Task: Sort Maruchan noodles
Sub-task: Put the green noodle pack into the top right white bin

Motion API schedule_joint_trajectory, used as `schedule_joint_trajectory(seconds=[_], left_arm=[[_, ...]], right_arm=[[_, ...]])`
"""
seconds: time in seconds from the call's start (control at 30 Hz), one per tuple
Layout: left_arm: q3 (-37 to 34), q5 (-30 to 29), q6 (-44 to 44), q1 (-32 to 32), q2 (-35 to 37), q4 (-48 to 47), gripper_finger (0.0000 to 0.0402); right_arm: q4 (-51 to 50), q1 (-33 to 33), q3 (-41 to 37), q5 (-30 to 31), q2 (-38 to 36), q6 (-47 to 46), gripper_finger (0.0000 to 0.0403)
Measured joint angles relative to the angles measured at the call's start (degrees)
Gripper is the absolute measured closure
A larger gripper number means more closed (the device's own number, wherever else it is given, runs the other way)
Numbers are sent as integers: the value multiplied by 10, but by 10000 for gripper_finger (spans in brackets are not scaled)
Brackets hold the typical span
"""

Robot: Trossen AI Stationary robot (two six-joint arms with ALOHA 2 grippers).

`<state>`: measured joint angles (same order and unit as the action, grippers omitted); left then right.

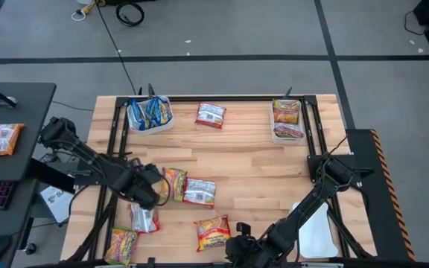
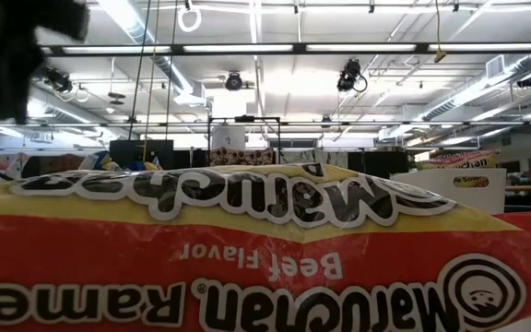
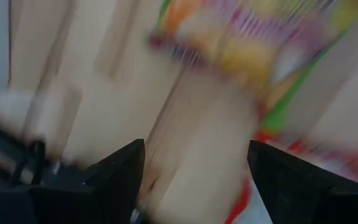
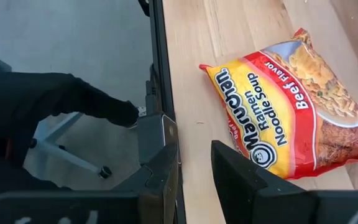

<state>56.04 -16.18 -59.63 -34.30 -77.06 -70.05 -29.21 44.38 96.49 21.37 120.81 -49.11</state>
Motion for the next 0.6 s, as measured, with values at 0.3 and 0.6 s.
schedule_joint_trajectory(seconds=[0.3,0.6], left_arm=[[-143,43,53,2,0,39,114],[-220,-50,98,2,-1,390,114]], right_arm=[[0,0,0,7,0,13,300],[1,-40,0,123,0,44,306]])
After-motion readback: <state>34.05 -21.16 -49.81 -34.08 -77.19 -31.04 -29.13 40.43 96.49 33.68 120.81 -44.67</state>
